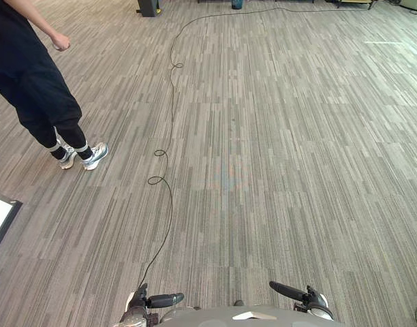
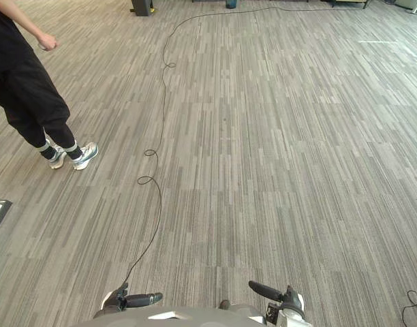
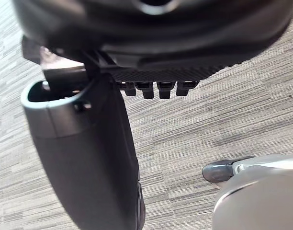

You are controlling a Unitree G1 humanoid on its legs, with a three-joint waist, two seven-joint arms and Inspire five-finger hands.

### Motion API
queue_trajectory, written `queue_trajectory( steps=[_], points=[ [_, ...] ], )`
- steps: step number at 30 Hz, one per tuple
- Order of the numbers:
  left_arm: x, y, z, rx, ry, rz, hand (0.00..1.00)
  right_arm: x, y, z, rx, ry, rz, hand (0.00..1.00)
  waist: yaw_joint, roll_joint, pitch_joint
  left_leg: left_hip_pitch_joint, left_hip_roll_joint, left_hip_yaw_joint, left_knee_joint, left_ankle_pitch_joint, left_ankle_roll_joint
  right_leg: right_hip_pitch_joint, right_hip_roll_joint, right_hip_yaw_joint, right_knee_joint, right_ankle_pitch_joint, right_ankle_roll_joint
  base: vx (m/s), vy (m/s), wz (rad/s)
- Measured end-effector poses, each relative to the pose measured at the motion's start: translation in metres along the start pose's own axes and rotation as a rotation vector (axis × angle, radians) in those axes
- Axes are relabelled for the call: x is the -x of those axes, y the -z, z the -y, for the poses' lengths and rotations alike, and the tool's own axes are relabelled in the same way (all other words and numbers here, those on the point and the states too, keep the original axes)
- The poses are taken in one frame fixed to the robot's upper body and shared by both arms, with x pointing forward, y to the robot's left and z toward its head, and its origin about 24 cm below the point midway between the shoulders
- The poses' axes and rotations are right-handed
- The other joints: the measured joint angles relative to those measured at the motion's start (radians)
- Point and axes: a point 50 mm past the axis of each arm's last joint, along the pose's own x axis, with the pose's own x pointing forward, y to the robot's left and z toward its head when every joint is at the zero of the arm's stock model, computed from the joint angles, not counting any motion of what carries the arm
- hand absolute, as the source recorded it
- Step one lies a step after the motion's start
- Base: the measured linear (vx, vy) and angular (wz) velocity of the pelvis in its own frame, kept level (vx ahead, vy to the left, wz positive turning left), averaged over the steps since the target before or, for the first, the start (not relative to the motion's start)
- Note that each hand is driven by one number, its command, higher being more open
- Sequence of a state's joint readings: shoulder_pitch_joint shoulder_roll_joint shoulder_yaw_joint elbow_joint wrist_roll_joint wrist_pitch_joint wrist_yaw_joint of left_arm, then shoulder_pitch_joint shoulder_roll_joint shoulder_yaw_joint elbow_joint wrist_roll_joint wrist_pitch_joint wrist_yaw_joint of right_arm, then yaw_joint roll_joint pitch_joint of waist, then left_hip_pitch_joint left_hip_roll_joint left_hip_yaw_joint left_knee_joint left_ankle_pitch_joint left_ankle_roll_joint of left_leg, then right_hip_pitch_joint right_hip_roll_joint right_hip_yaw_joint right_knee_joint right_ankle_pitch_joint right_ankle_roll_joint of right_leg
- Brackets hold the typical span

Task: Pick up cushions and gather them together orderly.

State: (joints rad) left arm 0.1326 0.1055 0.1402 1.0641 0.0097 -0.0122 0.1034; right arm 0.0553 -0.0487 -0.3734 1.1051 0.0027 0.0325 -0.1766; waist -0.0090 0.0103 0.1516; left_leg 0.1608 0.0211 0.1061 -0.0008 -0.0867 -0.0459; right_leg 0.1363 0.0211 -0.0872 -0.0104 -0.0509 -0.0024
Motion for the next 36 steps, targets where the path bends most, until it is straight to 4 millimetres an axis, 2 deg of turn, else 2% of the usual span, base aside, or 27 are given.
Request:
queue_trajectory(
  steps=[9,12,14,15,18,19,21,23,26,27,28,29,30,31,32,34,35,36],
  points=[
    [0.001,0.004,-0.002,0.002,-0.005,-0.013,1.0,0.0,0.0,-0.001,0.001,-0.001,0.0,1.0,0.001,-0.003,-0.001,0.001,0.002,0.024,-0.029,0.0,0.0,-0.014,0.003,0.002,-0.008,0.001,-0.001,0.0,0.01,-0.01],
    [0.001,0.004,-0.002,0.005,-0.008,-0.013,1.0,0.0,-0.001,-0.001,-0.004,-0.003,0.001,1.0,0.001,-0.004,-0.001,-0.009,0.006,0.047,0.014,-0.014,-0.004,-0.014,0.003,0.017,-0.004,0.0,-0.001,0.05,0.003,-0.2],
    [0.0,0.004,-0.003,0.033,-0.015,-0.013,1.0,0.0,-0.001,-0.002,-0.022,-0.004,0.001,1.0,0.003,-0.004,0.004,-0.057,0.019,0.065,0.145,-0.072,-0.014,-0.014,0.005,0.035,0.013,-0.01,-0.01,0.03,0.013,-0.24],
    [0.0,0.002,-0.003,0.045,-0.019,-0.005,1.0,0.0,-0.003,-0.003,-0.044,-0.007,0.008,1.0,0.006,-0.001,0.017,-0.105,0.034,0.081,0.276,-0.109,-0.018,-0.014,0.004,0.043,0.033,-0.027,-0.018,0.01,0.017,-0.21],
    [0.0,-0.005,-0.004,0.091,-0.028,0.022,1.0,0.001,-0.007,-0.003,-0.048,-0.007,0.03,1.0,0.01,-0.001,0.036,-0.221,0.067,0.103,0.529,-0.144,-0.027,-0.011,-0.001,0.062,0.06,-0.058,-0.037,0.01,0.026,-0.13],
    [0.001,-0.01,0.0,0.12,-0.023,0.043,1.0,0.001,-0.009,0.001,-0.048,0.008,0.041,1.0,0.014,0.014,0.047,-0.28,0.096,0.122,0.608,-0.201,-0.02,0.006,-0.001,0.066,0.068,-0.084,-0.047,0.05,0.031,-0.09],
    [0.001,-0.012,0.002,0.144,-0.018,0.055,1.0,0.0,-0.009,0.004,-0.045,0.018,0.043,1.0,0.018,0.02,0.049,-0.336,0.103,0.132,0.577,-0.212,-0.008,0.018,-0.02,0.074,0.079,-0.105,-0.037,0.13,0.099,-0.12],
    [0.001,-0.018,0.002,0.157,-0.015,0.085,1.0,0.001,-0.01,0.004,-0.034,0.015,0.05,1.0,0.03,0.016,0.051,-0.398,0.091,0.133,0.521,-0.196,0.003,0.021,-0.052,0.094,0.097,-0.138,-0.021,0.2,0.177,-0.24],
    [0.002,-0.023,0.003,0.199,-0.022,0.122,1.0,0.001,-0.011,0.004,-0.026,0.021,0.054,1.0,0.043,0.018,0.05,-0.483,0.084,0.135,0.35,-0.054,-0.006,0.046,-0.103,0.121,0.093,-0.19,0.031,0.29,0.264,-0.34],
    [0.003,-0.02,0.001,0.225,-0.035,0.115,1.0,0.001,-0.009,0.002,-0.009,0.016,0.049,1.0,0.059,0.01,0.043,-0.476,0.081,0.149,0.364,0.042,0.028,0.067,-0.129,0.142,0.095,-0.219,0.049,0.33,0.273,-0.47],
    [0.002,-0.022,-0.002,0.23,-0.047,0.119,1.0,0.002,-0.007,-0.001,-0.009,0.01,0.043,1.0,0.062,0.001,0.037,-0.48,0.072,0.163,0.395,0.01,0.056,0.075,-0.142,0.149,0.099,-0.223,0.043,0.53,0.383,-0.4],
    [0.001,-0.026,-0.007,0.226,-0.067,0.13,1.0,0.004,-0.006,-0.011,-0.028,-0.016,0.044,1.0,0.06,-0.022,0.027,-0.498,0.06,0.174,0.449,-0.053,0.071,0.063,-0.162,0.151,0.128,-0.208,0.039,0.38,0.245,-0.15],
    [0.001,-0.026,-0.008,0.224,-0.07,0.13,1.0,0.004,-0.006,-0.013,-0.03,-0.021,0.043,1.0,0.061,-0.027,0.024,-0.498,0.058,0.178,0.457,-0.057,0.081,0.058,-0.167,0.152,0.141,-0.206,0.043,0.48,0.283,-0.09],
    [0.001,-0.025,-0.011,0.218,-0.079,0.125,1.0,0.006,-0.003,-0.021,-0.04,-0.04,0.034,1.0,0.064,-0.044,0.014,-0.483,0.047,0.186,0.486,-0.099,0.099,0.039,-0.18,0.155,0.223,-0.204,0.046,0.49,0.28,0.01],
    [0.0,-0.025,-0.012,0.21,-0.08,0.115,1.0,0.007,-0.003,-0.026,-0.046,-0.056,0.037,1.0,0.062,-0.054,0.008,-0.442,0.028,0.186,0.488,-0.139,0.11,-0.007,-0.191,0.152,0.391,-0.19,0.072,0.61,0.341,0.06],
    [0.0,-0.026,-0.012,0.197,-0.081,0.111,1.0,0.008,-0.003,-0.028,-0.052,-0.064,0.044,1.0,0.061,-0.062,0.006,-0.386,0.005,0.183,0.46,-0.164,0.117,-0.089,-0.204,0.154,0.613,-0.141,0.14,0.5,0.285,0.13],
    [-0.001,-0.027,-0.013,0.186,-0.081,0.105,1.0,0.008,-0.005,-0.029,-0.053,-0.07,0.055,1.0,0.06,-0.062,0.01,-0.329,-0.013,0.178,0.437,-0.187,0.12,-0.177,-0.209,0.157,0.838,-0.096,0.185,0.46,0.223,0.09],
    [-0.002,-0.028,-0.01,0.182,-0.078,0.103,1.0,0.008,-0.011,-0.028,-0.058,-0.069,0.079,1.0,0.057,-0.057,0.019,-0.239,-0.026,0.173,0.398,-0.207,0.118,-0.265,-0.217,0.112,1.04,-0.119,0.145,0.53,0.202,0.09]
  ],
)
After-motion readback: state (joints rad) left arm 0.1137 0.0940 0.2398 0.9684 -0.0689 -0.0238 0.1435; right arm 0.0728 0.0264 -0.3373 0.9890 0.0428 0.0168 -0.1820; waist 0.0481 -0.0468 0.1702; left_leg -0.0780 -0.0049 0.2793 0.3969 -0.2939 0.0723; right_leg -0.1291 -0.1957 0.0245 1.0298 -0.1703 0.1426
